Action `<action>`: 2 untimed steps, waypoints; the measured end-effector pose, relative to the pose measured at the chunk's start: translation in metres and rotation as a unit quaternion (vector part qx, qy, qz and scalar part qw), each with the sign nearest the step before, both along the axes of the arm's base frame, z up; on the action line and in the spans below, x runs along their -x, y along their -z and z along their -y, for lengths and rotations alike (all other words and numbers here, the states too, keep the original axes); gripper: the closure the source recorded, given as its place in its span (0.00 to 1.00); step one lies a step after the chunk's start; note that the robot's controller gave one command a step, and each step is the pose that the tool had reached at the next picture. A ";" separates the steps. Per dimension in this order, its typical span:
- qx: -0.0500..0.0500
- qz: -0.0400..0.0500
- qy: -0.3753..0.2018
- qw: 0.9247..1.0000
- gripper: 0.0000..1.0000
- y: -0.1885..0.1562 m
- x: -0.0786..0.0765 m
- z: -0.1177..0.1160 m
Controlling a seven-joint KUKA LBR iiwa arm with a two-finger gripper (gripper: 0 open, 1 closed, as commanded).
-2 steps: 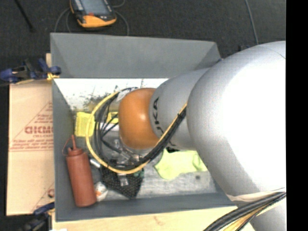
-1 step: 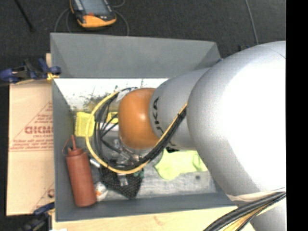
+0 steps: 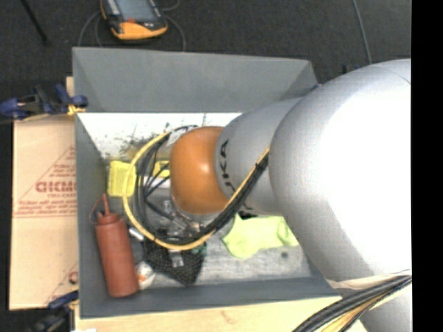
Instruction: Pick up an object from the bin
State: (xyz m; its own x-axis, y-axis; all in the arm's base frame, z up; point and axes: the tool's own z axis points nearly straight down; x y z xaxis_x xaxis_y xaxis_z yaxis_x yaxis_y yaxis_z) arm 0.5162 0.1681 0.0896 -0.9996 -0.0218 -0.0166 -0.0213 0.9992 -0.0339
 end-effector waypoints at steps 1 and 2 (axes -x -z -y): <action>0.000 0.000 -0.001 1.000 1.00 0.000 0.000 0.000; 0.000 0.000 -0.001 1.000 1.00 0.000 0.000 0.000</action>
Offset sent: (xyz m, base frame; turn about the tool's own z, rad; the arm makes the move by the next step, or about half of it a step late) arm 0.0000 0.0000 0.0000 0.0000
